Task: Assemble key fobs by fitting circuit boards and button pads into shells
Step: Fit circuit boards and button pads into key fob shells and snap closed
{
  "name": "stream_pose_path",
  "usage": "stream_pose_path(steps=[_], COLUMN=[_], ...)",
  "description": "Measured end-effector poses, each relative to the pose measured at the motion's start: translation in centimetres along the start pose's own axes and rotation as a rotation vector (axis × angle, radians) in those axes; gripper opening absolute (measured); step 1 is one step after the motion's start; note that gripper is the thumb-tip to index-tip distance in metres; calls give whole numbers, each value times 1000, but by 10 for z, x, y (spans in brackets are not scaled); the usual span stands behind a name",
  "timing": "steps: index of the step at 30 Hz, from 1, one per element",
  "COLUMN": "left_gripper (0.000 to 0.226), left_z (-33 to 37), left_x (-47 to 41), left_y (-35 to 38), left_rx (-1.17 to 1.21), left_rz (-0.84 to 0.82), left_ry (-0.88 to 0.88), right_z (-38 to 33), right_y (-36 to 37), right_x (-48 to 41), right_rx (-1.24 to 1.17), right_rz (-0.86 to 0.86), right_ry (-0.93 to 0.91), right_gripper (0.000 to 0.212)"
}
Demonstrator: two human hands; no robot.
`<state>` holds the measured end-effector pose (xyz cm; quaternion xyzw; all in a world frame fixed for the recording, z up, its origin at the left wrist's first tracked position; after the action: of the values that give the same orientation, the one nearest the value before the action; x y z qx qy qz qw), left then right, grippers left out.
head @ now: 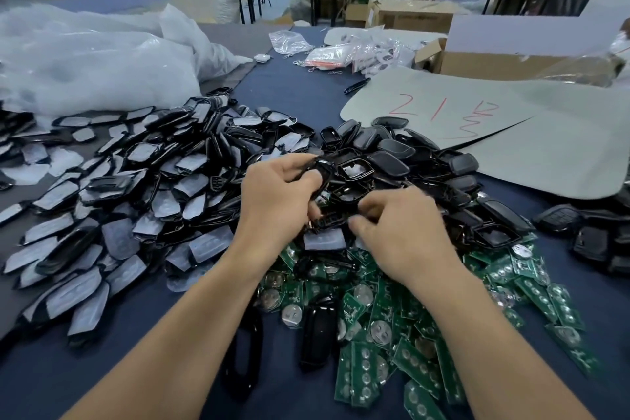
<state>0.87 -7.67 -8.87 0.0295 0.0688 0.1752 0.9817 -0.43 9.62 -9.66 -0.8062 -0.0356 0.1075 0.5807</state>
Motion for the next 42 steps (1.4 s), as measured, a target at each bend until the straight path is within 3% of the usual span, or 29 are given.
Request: stream_pose_path(steps=[2,4,8,13,15,19,25,28,37,39,42], left_gripper=[20,22,23,21,31,32,22,21,38,40,34], left_z=[0,1,2,7,7,6,5,3,-1,-2,-2], left_x=[0,1,-2,-4,-3,-4,-4,-5,-6,-7,-8], left_y=[-2,-2,-3,-1,1,2,-5,-4,-3,-4,-5], left_rx=[49,58,94,243,293,267,140,109,149,147,132], left_rz=[36,50,52,-136,-191,-207,-155,-144,-243,-237,-227], left_ry=[-13,-7,-45,-175,-215,-220,-90,-60,-150,-142,-128], right_z=[-8,-11,6,9,6,5,4,2,-2,-1,1], right_y=[2,-3,-11,-15,-14,-13,-12,-13,-15,-16,-13], right_x=[1,1,0,-2,-2,-5,-6,-4,-6,-6,-5], right_rx=[226,174,-212,-851,-1116,-1371,-1431,-1444,-1557,-1509,-1229], right_rz=[-78,-43,21,56,49,48,-106,-157,-109,-79,-23], right_ry=[-48,-77,46,198,259,302,274,255,368,356,271], right_gripper=[18,4,24,25,21,16,31,26,22,18,14])
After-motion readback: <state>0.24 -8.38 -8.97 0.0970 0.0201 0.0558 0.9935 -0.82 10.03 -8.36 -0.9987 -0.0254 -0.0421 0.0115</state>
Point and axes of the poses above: each hand's wrist, its own x-axis away from the middle knuckle, its own y-axis out of the palm, z = x × y, the point moved 1 cm from there along -x, towards the middle knuckle, and after that the axes turned 15 degrees about x, right-handed, at the moved point
